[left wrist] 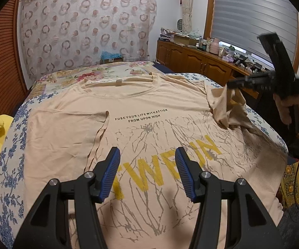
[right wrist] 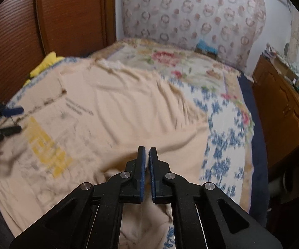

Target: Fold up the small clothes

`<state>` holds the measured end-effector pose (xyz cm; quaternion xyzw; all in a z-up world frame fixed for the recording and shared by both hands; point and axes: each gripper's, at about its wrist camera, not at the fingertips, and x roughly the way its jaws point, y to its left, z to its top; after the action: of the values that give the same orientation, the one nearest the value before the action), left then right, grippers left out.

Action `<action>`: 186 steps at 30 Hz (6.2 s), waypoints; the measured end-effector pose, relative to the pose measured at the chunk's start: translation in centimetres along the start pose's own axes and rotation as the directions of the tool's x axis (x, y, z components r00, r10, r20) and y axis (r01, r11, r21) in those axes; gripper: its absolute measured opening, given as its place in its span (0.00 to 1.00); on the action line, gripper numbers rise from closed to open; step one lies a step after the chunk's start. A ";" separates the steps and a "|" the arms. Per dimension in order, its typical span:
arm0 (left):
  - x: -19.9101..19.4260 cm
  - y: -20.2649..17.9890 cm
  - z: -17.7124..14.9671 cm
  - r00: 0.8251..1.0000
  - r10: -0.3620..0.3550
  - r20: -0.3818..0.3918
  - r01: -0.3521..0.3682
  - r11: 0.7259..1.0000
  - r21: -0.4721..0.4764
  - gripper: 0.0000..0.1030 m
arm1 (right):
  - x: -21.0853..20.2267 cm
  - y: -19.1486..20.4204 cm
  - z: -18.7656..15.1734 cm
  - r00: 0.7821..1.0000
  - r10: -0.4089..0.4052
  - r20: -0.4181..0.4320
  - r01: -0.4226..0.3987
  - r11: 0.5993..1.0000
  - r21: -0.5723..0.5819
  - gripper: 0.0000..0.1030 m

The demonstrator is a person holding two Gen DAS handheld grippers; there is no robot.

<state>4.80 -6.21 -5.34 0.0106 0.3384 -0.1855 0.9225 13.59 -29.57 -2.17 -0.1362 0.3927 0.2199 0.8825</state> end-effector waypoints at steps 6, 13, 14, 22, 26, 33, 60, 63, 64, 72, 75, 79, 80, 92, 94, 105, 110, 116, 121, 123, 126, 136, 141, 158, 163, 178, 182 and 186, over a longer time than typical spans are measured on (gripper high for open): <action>0.0 0.0 0.0 1.000 0.000 0.001 0.000 1.000 -0.001 0.52 | 0.2 1.0 3.5 0.998 0.056 0.039 -0.056 0.998 0.001 0.01; -0.1 0.1 -0.2 1.000 -0.002 0.004 0.002 1.000 -0.011 0.53 | 0.7 3.3 7.8 0.979 0.165 0.118 -0.171 0.984 0.042 0.07; -0.2 0.2 -0.2 1.000 -0.001 0.004 0.001 1.000 -0.011 0.52 | 0.4 3.4 7.9 0.978 0.159 0.135 -0.166 0.985 0.044 0.24; -0.7 0.4 0.0 1.000 -0.006 0.017 0.007 1.000 -0.018 0.53 | -0.8 3.6 2.8 0.996 0.068 0.057 -0.067 0.998 -0.016 0.40; -0.5 0.1 0.3 1.000 -0.021 0.009 0.021 1.000 -0.004 0.53 | -0.2 3.7 -1.6 0.996 0.085 -0.023 -0.086 0.996 -0.013 0.25; 0.2 -0.8 0.6 0.999 -0.043 -0.015 0.044 0.999 0.018 0.53 | 1.4 3.1 -5.8 0.993 0.064 -0.096 -0.063 0.998 0.012 0.24; 0.6 -1.0 0.3 0.999 -0.047 -0.028 0.047 0.999 0.020 0.53 | 1.0 2.1 -5.5 0.999 -0.006 -0.041 0.006 1.000 -0.020 0.02; 0.4 -1.0 0.3 0.999 -0.044 -0.024 0.044 0.999 0.016 0.53 | -1.3 2.9 -5.6 0.998 0.060 0.010 -0.060 0.998 -0.011 0.02; 0.4 -0.8 0.3 0.999 -0.043 -0.023 0.044 0.999 0.015 0.53 | -1.8 3.2 -5.7 0.997 0.073 0.019 -0.073 0.997 -0.013 0.02; -0.1 0.2 0.5 1.000 -0.028 -0.010 0.028 1.000 -0.004 0.53 | -2.7 5.7 -6.9 0.981 0.194 -0.015 -0.195 0.981 -0.027 0.03; -0.3 0.7 0.7 1.000 -0.016 -0.005 0.016 1.000 -0.011 0.53 | -2.3 6.0 -7.1 0.982 0.188 -0.033 -0.189 0.981 -0.029 0.20; 0.0 1.4 1.4 1.000 -0.003 -0.005 0.003 1.000 -0.007 0.52 | -2.0 5.4 -6.2 0.985 0.170 -0.009 -0.171 0.985 -0.023 0.24; 0.1 1.4 1.7 1.000 -0.003 -0.007 0.003 1.000 0.001 0.52 | -2.0 5.2 -5.9 0.985 0.170 -0.002 -0.170 0.985 -0.025 0.25; 7.2 -1.8 6.6 0.979 -0.143 -0.146 0.158 0.983 0.090 0.52 | 1.1 0.6 -5.8 0.999 0.035 -0.005 -0.035 0.998 0.054 0.25; 8.7 -2.7 7.2 0.968 -0.178 -0.178 0.196 0.977 0.089 0.42 | 1.7 0.2 -6.3 0.999 0.037 -0.027 -0.035 0.997 0.064 0.25; 13.9 -5.6 8.6 0.921 -0.219 -0.321 0.266 0.958 0.110 0.21 | 2.5 -1.1 -7.5 0.999 0.042 -0.028 -0.038 0.990 0.137 0.25; 13.9 -5.3 9.0 0.911 -0.217 -0.350 0.277 0.952 0.133 0.03 | 2.4 -1.0 -7.5 0.998 0.049 -0.029 -0.044 0.989 0.145 0.25; 12.3 -2.7 10.5 0.925 -0.193 -0.327 0.249 0.958 0.139 0.01 | 2.4 -1.5 -7.5 0.997 0.075 -0.023 -0.070 0.984 0.166 0.25; 11.7 -0.4 11.1 0.938 -0.161 -0.308 0.208 0.969 0.129 0.08 | 2.4 -1.4 -7.4 0.998 0.064 -0.026 -0.060 0.986 0.157 0.25; 11.2 0.7 11.1 0.945 -0.151 -0.290 0.192 0.974 0.120 0.14 | 2.5 -1.6 -7.2 0.997 0.070 -0.031 -0.064 0.984 0.166 0.25; 10.4 2.9 11.1 0.960 -0.118 -0.253 0.145 0.985 0.090 0.25 | 2.6 -2.2 -6.5 0.997 0.068 -0.043 -0.059 0.980 0.192 0.26; 7.9 12.3 9.9 0.987 0.044 -0.157 -0.055 0.996 -0.064 0.52 | 5.1 -5.2 -1.3 1.000 0.016 -0.015 -0.013 0.983 0.183 0.45; 7.6 17.0 8.5 0.971 0.157 -0.183 -0.182 0.975 -0.128 0.52 | 8.0 -6.9 0.7 0.999 0.016 -0.033 -0.010 0.982 0.190 0.45; 9.5 24.3 5.9 0.933 0.245 -0.262 -0.304 0.927 -0.219 0.52 | 12.5 -7.5 3.2 0.997 -0.038 -0.069 0.049 0.983 0.177 0.56; 9.8 24.3 6.1 0.933 0.248 -0.260 -0.306 0.927 -0.214 0.52 | 12.5 -7.4 2.8 0.998 -0.040 -0.058 0.050 0.982 0.183 0.56; 9.5 24.4 6.8 0.966 0.122 -0.229 -0.181 0.950 -0.256 0.02 | 12.2 -5.3 4.0 0.995 0.069 -0.075 -0.062 0.994 0.090 0.04; 6.9 22.4 7.4 0.979 0.115 -0.170 -0.152 0.963 -0.222 0.02 | 9.5 -4.3 4.6 0.996 0.083 0.010 -0.084 0.993 0.083 0.04; 2.9 19.9 7.8 0.989 0.117 -0.085 -0.131 0.975 -0.178 0.02 | 4.6 -3.4 4.8 0.989 0.093 0.119 -0.104 0.991 0.090 0.04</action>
<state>18.63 10.17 -3.21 -0.0465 0.3867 -0.0952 0.9161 21.05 -29.21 -2.26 -0.0612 0.3577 0.2515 0.8973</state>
